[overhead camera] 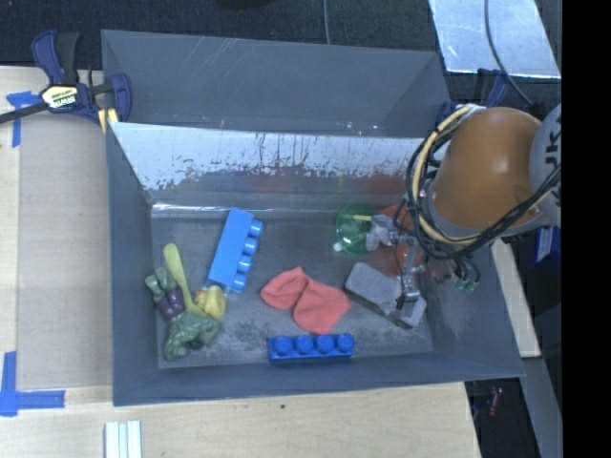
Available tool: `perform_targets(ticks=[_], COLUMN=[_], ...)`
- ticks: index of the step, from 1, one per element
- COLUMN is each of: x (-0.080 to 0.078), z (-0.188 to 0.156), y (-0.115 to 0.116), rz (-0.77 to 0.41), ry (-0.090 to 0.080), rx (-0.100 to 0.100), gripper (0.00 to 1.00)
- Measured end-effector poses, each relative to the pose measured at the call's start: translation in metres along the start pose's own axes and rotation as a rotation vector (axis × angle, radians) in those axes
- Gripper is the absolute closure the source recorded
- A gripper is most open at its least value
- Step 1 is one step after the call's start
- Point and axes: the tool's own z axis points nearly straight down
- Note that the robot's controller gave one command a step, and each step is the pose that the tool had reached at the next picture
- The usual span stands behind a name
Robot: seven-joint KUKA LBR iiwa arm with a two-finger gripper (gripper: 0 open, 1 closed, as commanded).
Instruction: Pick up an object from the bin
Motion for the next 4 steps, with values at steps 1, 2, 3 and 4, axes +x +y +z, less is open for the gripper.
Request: perform_targets(ticks=[1, 2, 3, 4], x=[-0.023, -0.026, -0.007, 0.005], z=[0.008, 0.005, 0.013, 0.043], y=[-0.014, 0.022, 0.039, 0.063], rz=[0.106, 0.1, 0.179, 0.332], ry=[-0.002, -0.001, -0.003, -0.004], rx=[0.0, 0.0, 0.0, -0.001], gripper=[0.0, 0.0, 0.0, 0.0])
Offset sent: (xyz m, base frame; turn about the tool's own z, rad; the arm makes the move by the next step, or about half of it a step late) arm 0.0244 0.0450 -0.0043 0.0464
